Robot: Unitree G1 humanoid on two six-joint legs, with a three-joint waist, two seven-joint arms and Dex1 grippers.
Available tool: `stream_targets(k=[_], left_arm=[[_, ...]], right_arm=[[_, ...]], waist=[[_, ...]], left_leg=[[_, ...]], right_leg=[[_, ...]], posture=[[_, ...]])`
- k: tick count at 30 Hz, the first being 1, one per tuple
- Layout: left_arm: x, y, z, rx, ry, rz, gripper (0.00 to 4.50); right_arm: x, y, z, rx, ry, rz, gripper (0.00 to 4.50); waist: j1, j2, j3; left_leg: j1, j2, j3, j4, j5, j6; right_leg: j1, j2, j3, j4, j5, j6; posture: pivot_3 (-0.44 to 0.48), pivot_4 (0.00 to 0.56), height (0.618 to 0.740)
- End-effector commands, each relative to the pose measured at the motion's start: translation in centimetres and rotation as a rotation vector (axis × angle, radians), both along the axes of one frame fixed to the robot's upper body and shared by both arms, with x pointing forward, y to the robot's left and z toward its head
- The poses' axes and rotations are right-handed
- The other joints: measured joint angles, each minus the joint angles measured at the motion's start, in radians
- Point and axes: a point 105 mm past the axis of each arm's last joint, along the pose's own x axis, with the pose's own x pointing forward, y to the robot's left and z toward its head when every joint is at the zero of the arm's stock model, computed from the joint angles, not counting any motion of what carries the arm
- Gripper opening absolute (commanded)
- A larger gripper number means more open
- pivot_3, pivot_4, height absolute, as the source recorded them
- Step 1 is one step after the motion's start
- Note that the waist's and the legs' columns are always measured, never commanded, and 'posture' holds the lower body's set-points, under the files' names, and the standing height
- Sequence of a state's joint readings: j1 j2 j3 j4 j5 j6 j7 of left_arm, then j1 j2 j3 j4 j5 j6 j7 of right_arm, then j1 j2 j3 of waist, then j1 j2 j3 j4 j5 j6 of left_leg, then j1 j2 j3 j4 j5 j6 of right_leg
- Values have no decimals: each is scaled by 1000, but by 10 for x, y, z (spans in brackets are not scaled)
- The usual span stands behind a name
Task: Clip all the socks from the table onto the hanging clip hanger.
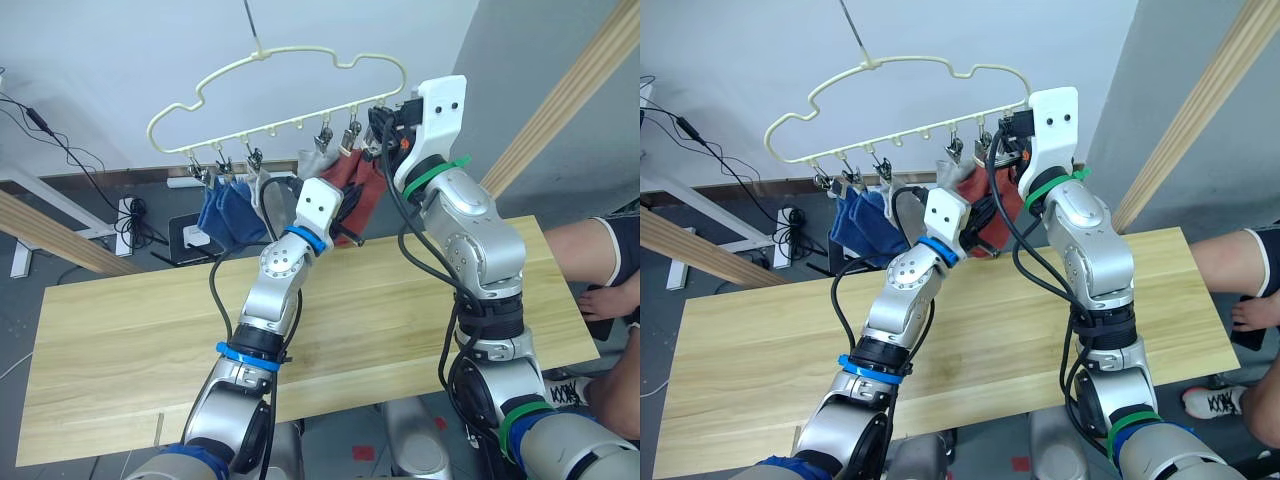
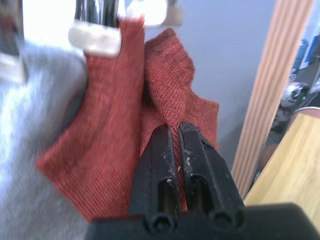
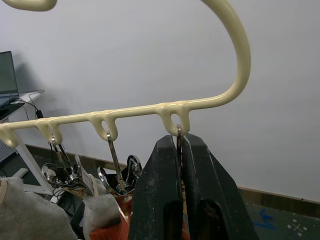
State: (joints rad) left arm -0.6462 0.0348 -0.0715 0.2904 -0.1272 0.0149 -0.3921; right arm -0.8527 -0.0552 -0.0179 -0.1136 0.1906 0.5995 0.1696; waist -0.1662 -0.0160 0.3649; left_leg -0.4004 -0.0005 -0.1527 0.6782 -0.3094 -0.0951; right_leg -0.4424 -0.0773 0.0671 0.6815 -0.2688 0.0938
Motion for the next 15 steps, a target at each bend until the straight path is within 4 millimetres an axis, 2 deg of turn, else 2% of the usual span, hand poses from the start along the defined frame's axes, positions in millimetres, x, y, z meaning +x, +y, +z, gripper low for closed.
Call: stream_targets(k=[1, 9, 15], left_arm=[[-2, -6, 17, -60, -32, -18, 38], [-11, -22, 46, -117, -75, -81, 38], [-13, -22, 50, -138, -70, -82, 38]], right_arm=[[-12, 3, 19, 26, -72, 26, 0], [-11, 4, 16, 27, -63, 29, 0], [-11, 3, 15, 29, -59, 25, 0]], waist=[[1, 0, 0], [0, 0, 0], [0, 0, 0]], left_leg=[[0, 0, 0, 0, 0, 0], [0, 0, 0, 0, 0, 0], [0, 0, 0, 0, 0, 0]], right_leg=[[0, 0, 0, 0, 0, 0], [0, 0, 0, 0, 0, 0], [0, 0, 0, 0, 0, 0]], posture=[[-188, 381, 740], [-185, 382, 740], [-186, 383, 740]])
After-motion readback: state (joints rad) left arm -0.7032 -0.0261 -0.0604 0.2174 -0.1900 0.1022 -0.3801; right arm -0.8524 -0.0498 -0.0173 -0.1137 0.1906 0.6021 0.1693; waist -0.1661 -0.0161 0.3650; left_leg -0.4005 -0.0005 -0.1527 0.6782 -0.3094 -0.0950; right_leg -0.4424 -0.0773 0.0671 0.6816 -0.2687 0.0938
